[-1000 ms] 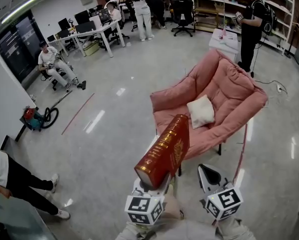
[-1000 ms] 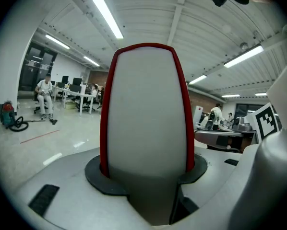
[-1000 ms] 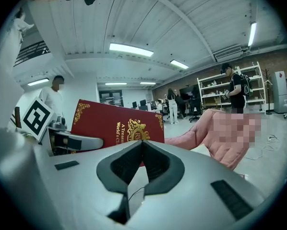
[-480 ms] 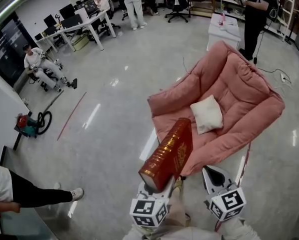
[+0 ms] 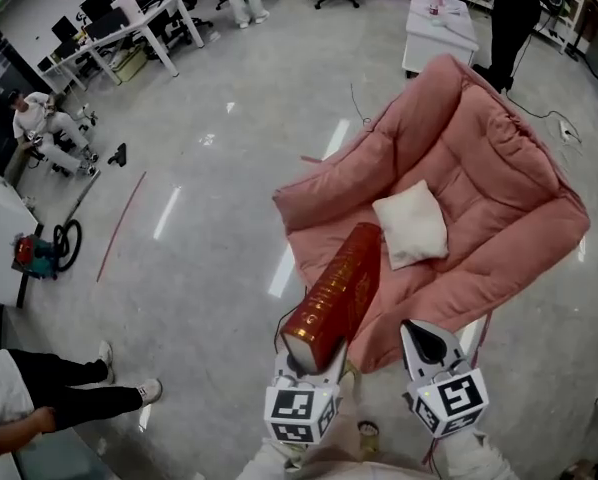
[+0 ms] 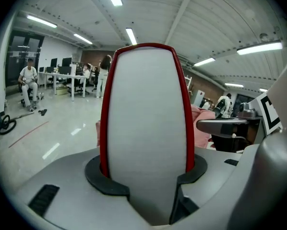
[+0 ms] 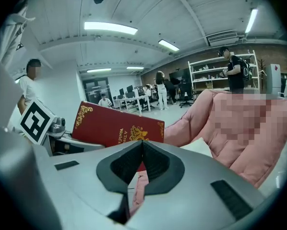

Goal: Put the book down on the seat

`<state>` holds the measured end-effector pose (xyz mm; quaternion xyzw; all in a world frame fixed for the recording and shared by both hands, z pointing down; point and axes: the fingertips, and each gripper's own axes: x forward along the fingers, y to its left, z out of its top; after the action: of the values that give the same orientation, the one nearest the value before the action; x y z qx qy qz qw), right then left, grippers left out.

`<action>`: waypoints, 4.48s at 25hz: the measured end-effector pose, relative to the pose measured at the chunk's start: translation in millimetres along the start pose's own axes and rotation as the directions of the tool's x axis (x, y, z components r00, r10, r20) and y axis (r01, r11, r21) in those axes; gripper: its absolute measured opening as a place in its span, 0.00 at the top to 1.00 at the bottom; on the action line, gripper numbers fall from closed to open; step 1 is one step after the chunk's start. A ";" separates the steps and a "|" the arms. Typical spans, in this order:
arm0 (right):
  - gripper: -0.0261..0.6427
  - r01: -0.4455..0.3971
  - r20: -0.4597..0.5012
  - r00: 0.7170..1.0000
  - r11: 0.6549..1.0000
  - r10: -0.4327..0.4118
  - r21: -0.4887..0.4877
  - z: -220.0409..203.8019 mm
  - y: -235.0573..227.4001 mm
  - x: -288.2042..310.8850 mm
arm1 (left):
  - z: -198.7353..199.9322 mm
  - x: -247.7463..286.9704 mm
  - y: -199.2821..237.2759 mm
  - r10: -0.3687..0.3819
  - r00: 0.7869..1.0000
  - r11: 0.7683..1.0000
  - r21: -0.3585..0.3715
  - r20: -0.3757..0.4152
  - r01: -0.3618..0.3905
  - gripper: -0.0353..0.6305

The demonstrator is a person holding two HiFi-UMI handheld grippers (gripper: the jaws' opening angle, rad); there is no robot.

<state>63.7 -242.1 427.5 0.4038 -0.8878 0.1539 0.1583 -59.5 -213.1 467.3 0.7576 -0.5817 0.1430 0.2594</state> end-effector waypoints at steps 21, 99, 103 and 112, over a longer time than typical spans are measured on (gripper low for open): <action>0.95 0.081 -0.156 0.985 0.994 -0.068 0.079 -79.0 -69.2 132.1 | -96.8 189.1 53.3 -0.097 0.961 0.987 -0.148 -0.258 0.060 0.58; 0.95 -0.082 -0.108 0.991 0.995 0.076 -0.052 -23.2 35.3 37.0 | -20.6 15.8 30.8 0.132 0.981 0.985 -0.088 -0.142 -0.146 0.94; 0.95 -0.081 -0.088 0.993 0.994 0.075 -0.071 -14.0 42.7 20.6 | -10.6 -2.2 20.2 0.108 0.987 0.989 -0.084 -0.119 -0.118 0.94; 0.95 -0.097 -0.048 0.995 0.990 0.092 -0.103 3.1 62.1 -8.6 | -9.0 -41.2 0.2 0.073 0.992 0.995 -0.054 -0.106 -0.079 0.94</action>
<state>21.0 -198.6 412.2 0.3490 -0.9092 0.1232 0.1909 -70.6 -174.8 453.4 0.7184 -0.5998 0.1751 0.3057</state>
